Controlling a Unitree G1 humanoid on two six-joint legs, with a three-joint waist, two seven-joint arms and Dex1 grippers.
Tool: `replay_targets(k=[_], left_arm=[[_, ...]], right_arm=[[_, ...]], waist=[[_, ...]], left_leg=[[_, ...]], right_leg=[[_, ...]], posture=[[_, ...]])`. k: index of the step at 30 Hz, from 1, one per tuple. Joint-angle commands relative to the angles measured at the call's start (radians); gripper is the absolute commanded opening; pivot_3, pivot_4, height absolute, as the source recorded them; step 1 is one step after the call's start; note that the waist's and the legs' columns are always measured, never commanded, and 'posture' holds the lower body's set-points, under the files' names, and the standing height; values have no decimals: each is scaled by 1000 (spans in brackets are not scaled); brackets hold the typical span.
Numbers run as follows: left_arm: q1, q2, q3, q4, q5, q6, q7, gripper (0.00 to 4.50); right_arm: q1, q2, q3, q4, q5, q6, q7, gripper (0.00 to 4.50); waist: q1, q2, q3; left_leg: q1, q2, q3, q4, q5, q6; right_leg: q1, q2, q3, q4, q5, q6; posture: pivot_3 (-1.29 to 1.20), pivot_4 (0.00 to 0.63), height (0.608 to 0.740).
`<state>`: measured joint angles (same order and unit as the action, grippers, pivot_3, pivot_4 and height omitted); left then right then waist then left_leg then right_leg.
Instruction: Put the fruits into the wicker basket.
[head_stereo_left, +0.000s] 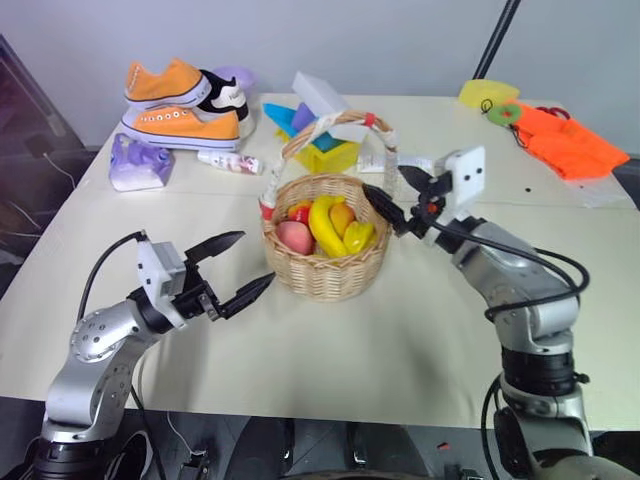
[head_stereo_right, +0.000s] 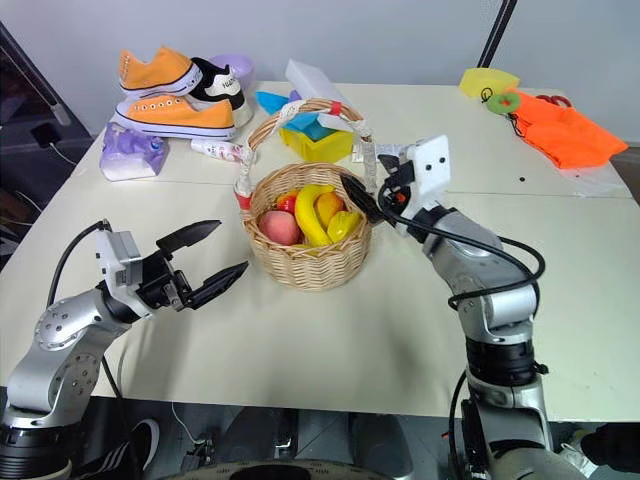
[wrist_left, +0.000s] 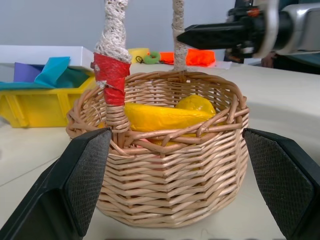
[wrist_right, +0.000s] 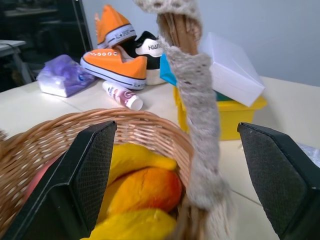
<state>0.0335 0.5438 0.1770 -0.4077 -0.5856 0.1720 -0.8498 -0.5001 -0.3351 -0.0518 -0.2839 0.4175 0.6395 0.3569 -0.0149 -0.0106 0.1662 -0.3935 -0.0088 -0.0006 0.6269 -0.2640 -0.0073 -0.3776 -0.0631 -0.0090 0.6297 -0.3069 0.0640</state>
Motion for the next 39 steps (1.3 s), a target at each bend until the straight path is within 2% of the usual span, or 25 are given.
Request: replay_targets(k=[1,5,6,9,11,13,14,19,25,32,35,39], left_arm=[[22,13,25,-42,-25,-1,-9,4500],[38,15,45,-48,-27,-7,8,4500],[41,15,45,-49,-22,-11,12,4500],[45,9,47,-50,-14,-18,25,4500],[46,8,48,-48,-12,-20,28,4500],[45,7,46,-46,-12,-22,28,4500],[41,7,42,-43,-11,-22,28,4500],[11,5,26,-17,-8,-23,15,4500],[-60,0,-16,47,-6,-23,-28,4500],[-213,-32,-92,199,46,-66,-94,4500],[-295,-59,-134,285,68,-89,-137,4500],[-368,-85,-162,362,78,-109,-185,4500]], right_arm=[[-50,21,16,50,-46,-64,-16,4037],[-70,38,11,100,-70,-105,-26,4037],[-70,40,6,106,-67,-104,-24,3807],[-73,39,0,115,-66,-104,-22,2694],[-74,38,-1,115,-65,-106,-19,1552],[-77,39,-3,117,-68,-108,-23,728],[-76,37,-3,115,-72,-109,-24,125],[-66,20,-38,104,-85,-116,-38,29],[-48,-82,-218,118,-129,-151,-133,29],[150,-200,-465,42,-186,-157,-242,29],[259,-196,-573,-42,-197,-139,-296,29],[361,-182,-686,-120,-196,-92,-351,29]], waist=[[-1,0,0],[-2,0,0],[-1,0,0],[-2,0,0],[-2,0,0],[-2,0,0],[-2,0,0],[-2,1,0],[6,1,0],[5,1,0],[5,7,-2],[2,7,-2]], left_leg=[[0,0,0,0,0,0],[1,0,0,0,0,0],[1,0,0,0,0,0],[1,0,0,0,0,0],[1,0,0,0,0,0],[1,0,0,0,0,0],[1,0,0,0,0,0],[0,0,0,0,0,0],[0,0,0,1,0,0],[-1,0,0,0,0,0],[0,0,1,1,0,0],[1,0,1,2,0,0]], right_leg=[[0,0,0,0,0,0],[0,0,0,1,0,0],[0,0,0,1,0,0],[0,0,0,1,0,0],[0,0,0,1,0,0],[0,0,0,1,1,0],[0,0,0,1,1,0],[-1,0,0,1,1,0],[0,0,0,1,1,1],[0,0,-1,1,1,2],[0,0,-1,2,3,6],[2,1,-1,2,5,8]], posture=[[0,150,740],[0,150,740],[0,150,740],[0,150,740],[0,150,740],[0,150,740],[0,150,740],[0,150,740],[0,150,740],[0,150,740],[0,150,740],[0,150,740]])
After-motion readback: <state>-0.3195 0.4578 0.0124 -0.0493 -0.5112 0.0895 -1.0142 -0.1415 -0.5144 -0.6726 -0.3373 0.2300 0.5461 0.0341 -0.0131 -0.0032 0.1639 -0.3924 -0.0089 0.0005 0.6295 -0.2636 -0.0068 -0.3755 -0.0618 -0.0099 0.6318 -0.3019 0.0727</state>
